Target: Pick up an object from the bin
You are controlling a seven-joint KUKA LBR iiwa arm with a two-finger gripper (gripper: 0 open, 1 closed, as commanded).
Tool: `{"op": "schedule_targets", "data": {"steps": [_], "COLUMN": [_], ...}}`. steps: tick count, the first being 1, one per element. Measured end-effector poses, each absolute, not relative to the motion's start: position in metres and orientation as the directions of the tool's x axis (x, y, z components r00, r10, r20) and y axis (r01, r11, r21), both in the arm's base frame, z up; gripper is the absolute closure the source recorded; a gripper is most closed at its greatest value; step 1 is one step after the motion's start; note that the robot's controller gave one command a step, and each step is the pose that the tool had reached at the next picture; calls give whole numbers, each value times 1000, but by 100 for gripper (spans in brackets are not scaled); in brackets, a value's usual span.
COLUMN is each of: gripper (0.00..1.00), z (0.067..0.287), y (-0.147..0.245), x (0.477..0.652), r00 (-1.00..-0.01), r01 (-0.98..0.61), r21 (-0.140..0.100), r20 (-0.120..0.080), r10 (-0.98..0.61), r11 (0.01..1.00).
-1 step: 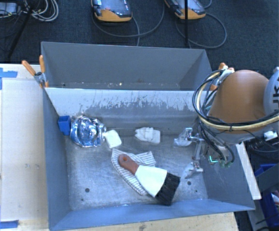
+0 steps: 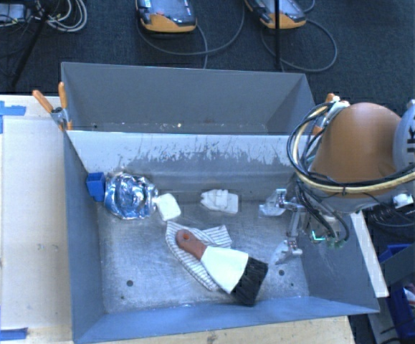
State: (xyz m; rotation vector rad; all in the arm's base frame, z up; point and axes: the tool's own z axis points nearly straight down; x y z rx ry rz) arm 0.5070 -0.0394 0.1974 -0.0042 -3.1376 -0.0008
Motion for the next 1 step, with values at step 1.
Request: {"op": "schedule_targets", "data": {"steps": [1], "gripper": [0], "z": [196], "y": [-38], "x": [504], "r00": [-999], "r01": [-32], "r21": [0], "r20": [-1], "r10": [-32], "r11": [999]}}
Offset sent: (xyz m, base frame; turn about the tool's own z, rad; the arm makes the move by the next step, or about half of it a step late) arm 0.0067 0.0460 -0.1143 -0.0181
